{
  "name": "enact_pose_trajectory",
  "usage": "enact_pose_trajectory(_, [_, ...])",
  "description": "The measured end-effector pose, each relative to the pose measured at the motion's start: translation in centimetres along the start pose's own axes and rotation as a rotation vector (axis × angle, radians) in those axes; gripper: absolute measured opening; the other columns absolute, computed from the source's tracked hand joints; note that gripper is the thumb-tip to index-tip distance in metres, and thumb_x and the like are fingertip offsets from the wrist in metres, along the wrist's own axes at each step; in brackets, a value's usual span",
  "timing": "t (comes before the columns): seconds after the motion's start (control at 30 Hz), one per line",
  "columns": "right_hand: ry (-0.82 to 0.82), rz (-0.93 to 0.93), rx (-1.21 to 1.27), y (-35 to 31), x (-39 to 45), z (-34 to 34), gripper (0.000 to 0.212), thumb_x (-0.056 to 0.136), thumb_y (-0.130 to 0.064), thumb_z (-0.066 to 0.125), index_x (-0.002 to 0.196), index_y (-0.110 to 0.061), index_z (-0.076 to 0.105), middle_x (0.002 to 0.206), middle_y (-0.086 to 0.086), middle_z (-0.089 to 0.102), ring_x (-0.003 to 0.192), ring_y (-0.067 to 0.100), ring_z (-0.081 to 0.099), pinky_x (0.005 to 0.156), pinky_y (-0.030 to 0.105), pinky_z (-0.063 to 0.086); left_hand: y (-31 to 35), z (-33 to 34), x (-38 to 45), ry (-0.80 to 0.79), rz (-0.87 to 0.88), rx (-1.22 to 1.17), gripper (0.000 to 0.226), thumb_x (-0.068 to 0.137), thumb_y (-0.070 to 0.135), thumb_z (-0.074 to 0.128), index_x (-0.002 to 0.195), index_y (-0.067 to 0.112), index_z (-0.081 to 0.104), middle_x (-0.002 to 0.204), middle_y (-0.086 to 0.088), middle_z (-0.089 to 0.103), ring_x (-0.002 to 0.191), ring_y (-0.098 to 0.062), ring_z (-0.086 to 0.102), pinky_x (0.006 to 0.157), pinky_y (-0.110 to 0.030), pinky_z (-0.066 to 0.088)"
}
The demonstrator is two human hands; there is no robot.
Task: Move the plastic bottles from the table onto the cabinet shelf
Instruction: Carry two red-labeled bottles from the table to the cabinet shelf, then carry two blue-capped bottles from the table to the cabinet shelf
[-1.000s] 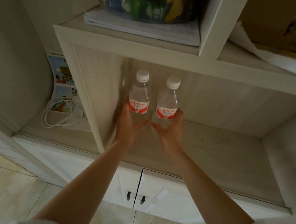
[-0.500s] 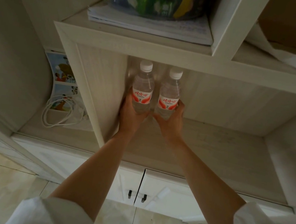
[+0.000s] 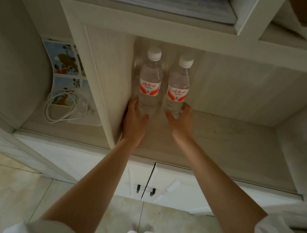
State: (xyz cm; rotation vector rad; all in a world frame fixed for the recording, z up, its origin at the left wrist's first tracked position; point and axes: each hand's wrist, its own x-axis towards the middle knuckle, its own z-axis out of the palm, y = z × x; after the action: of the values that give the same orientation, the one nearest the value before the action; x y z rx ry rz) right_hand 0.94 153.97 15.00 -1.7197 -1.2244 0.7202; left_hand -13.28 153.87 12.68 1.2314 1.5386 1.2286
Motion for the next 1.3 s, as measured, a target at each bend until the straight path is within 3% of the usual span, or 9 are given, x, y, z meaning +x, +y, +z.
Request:
enact_pose_trajectory(0.17, [-0.03, 0.002, -0.018, 1.1, -4.0, -0.8, 0.054, 0.091, -0.016, 0.06, 0.139, -0.007, 0.038, 0.134, 0.013, 0.052, 0.12, 0.027, 0.054, 0.1, 0.045, 0.048, 0.8, -1.2, -4.3, -0.025, -0.09, 0.06, 0.051, 0.09, 0.007, 0.057, 0.137, 0.023, 0.047, 0.135, 0.008, 0.054, 0.117, -0.01, 0.054, 0.094, -0.024, 0.044])
enact_pose_trajectory(0.27, [-0.083, -0.068, -0.037, 1.2, -6.8, -1.8, 0.047, 0.093, -0.016, 0.059, 0.136, -0.009, 0.043, 0.128, 0.008, 0.058, 0.117, 0.021, 0.057, 0.101, 0.039, 0.048, 1.0, -2.0, -7.6, 0.007, 0.03, 0.079, 0.038, 0.09, 0.006, 0.056, 0.125, 0.019, 0.056, 0.113, 0.014, 0.062, 0.097, 0.005, 0.059, 0.084, -0.018, 0.05])
enact_pose_trajectory(0.37, [-0.153, -0.162, -0.014, 1.3, -9.7, -3.0, 0.039, 0.095, -0.014, 0.057, 0.132, -0.008, 0.049, 0.122, 0.006, 0.062, 0.113, 0.012, 0.06, 0.1, 0.026, 0.049, 0.2, -2.8, -11.1, 0.063, 0.078, 0.093, 0.028, 0.09, 0.005, 0.057, 0.112, 0.021, 0.061, 0.093, 0.014, 0.067, 0.087, 0.002, 0.062, 0.069, -0.007, 0.047])
enact_pose_trajectory(0.5, [-0.269, -0.333, -0.023, 1.8, -13.7, -4.6, 0.031, 0.096, -0.013, 0.056, 0.126, -0.007, 0.055, 0.117, 0.001, 0.065, 0.106, 0.005, 0.062, 0.093, 0.01, 0.047, -1.9, -4.2, -15.7, 0.111, 0.064, 0.18, 0.028, 0.087, 0.001, 0.059, 0.104, 0.024, 0.063, 0.081, 0.011, 0.068, 0.081, 0.001, 0.062, 0.061, -0.01, 0.047])
enact_pose_trajectory(0.77, [-0.703, -0.329, -0.09, 5.3, -20.0, -6.0, 0.031, 0.099, -0.024, 0.049, 0.128, -0.017, 0.052, 0.122, -0.004, 0.062, 0.11, 0.006, 0.058, 0.093, 0.015, 0.047, -3.8, -5.0, -27.9, 0.418, -0.143, 0.208, 0.021, 0.089, 0.007, 0.062, 0.096, 0.027, 0.064, 0.075, 0.011, 0.073, 0.072, -0.007, 0.07, 0.064, -0.022, 0.055])
enact_pose_trajectory(0.93, [-0.987, -0.363, -0.138, 7.9, -25.0, -5.2, 0.028, 0.096, -0.021, 0.052, 0.124, -0.016, 0.055, 0.113, -0.005, 0.063, 0.104, 0.006, 0.059, 0.094, 0.032, 0.051, -5.3, -5.4, -37.6, 0.577, -0.36, 0.231, 0.025, 0.088, 0.012, 0.062, 0.089, 0.037, 0.061, 0.074, 0.012, 0.072, 0.069, 0.002, 0.067, 0.062, -0.011, 0.051])
enact_pose_trajectory(1.0, [-1.113, -0.364, -0.175, 8.6, -27.4, -4.9, 0.028, 0.096, -0.021, 0.053, 0.124, -0.017, 0.055, 0.111, -0.006, 0.062, 0.102, 0.006, 0.059, 0.094, 0.031, 0.051, -5.7, -5.8, -41.5, 0.626, -0.43, 0.273, 0.022, 0.087, 0.011, 0.063, 0.09, 0.033, 0.063, 0.075, 0.013, 0.072, 0.069, 0.003, 0.067, 0.063, -0.01, 0.051])
enact_pose_trajectory(1.07, [-1.25, -0.403, -0.22, 8.7, -30.1, -4.4, 0.028, 0.095, -0.021, 0.053, 0.123, -0.017, 0.055, 0.112, -0.004, 0.062, 0.102, 0.007, 0.059, 0.093, 0.031, 0.052, -6.2, -6.3, -45.0, 0.718, -0.494, 0.293, 0.02, 0.086, 0.01, 0.065, 0.09, 0.03, 0.064, 0.076, 0.013, 0.072, 0.067, 0.002, 0.068, 0.067, -0.019, 0.057])
enact_pose_trajectory(1.3, [-1.59, -0.705, -0.303, 8.0, -39.7, -2.2, 0.03, 0.094, -0.021, 0.055, 0.123, -0.014, 0.055, 0.115, 0.001, 0.064, 0.101, 0.012, 0.062, 0.081, 0.016, 0.043, -7.0, -7.7, -54.5, 1.029, -0.594, 0.274, 0.015, 0.087, 0.01, 0.065, 0.092, 0.024, 0.064, 0.075, 0.007, 0.073, 0.067, -0.004, 0.07, 0.068, -0.033, 0.06])
